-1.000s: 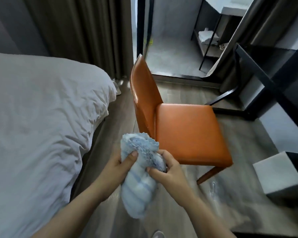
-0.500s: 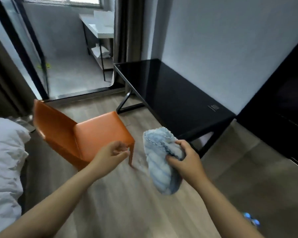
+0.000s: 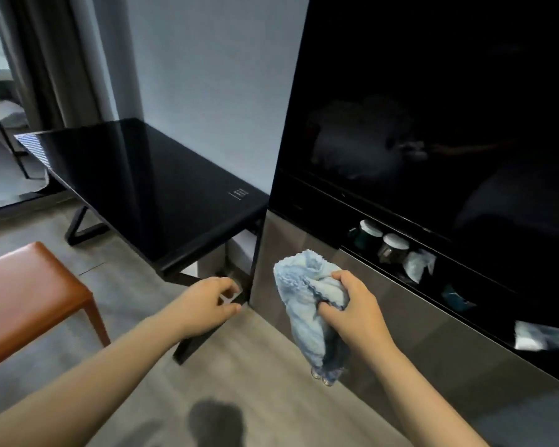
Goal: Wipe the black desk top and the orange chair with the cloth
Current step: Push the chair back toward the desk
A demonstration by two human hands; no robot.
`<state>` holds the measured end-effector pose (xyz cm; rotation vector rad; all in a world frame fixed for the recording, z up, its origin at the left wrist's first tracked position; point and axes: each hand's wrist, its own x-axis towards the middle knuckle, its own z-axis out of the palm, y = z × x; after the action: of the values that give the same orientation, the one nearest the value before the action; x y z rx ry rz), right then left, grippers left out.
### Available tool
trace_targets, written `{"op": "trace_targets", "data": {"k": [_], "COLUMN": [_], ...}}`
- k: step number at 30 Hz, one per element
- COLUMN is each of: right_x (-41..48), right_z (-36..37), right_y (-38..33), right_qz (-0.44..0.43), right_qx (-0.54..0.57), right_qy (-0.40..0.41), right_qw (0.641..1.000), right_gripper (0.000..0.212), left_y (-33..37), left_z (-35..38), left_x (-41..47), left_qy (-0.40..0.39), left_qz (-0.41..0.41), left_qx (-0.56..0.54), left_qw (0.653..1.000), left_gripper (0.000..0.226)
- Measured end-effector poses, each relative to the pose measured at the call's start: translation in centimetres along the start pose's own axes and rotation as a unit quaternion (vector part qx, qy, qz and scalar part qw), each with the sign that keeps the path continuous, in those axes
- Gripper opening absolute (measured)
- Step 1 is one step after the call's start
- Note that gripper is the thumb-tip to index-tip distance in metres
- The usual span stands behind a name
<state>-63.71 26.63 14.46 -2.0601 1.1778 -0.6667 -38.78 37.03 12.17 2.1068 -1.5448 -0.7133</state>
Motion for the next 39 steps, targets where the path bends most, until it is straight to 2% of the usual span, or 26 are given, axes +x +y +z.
{"op": "trace_targets", "data": {"k": [5,10,19,27,34,39], "right_x": [2.5,8.0,22.6,36.8,44.4,48.4], "right_z": [-3.0,-2.7,0.0,3.7,7.3,9.8], "right_y": [3.6,6.1,8.1,10.2,14.4,16.5], "right_qz": [-0.003,0.003,0.036,0.016,-0.002,0.008], "right_qx": [-0.041,-0.074,-0.145,-0.253,-0.235,-0.214], "right_qy": [0.026,0.022,-0.011,-0.059,-0.090,-0.124], "right_qw": [0.999,0.997,0.989,0.966,0.968,0.969], "right_gripper": [0.038,0.037,0.045,0.043,0.044,0.047], "left_y": [3.4,3.4,0.6,-0.6,-0.7,-2.1], "left_z": [2.0,2.6,-1.4,-2.4,-1.6,-1.4], "left_x": [4.6,10.8,23.4,31.8,36.4,38.7], "left_qy": [-0.025,-0.057,-0.069,-0.078,-0.086,-0.063], "left_qz": [0.034,0.043,0.029,-0.004,-0.056,-0.076], "left_qx": [0.043,0.059,0.058,0.039,0.053,0.071], "left_qw": [0.998,0.996,0.996,0.996,0.993,0.993], "left_gripper": [0.031,0.030,0.036,0.029,0.034,0.036]}}
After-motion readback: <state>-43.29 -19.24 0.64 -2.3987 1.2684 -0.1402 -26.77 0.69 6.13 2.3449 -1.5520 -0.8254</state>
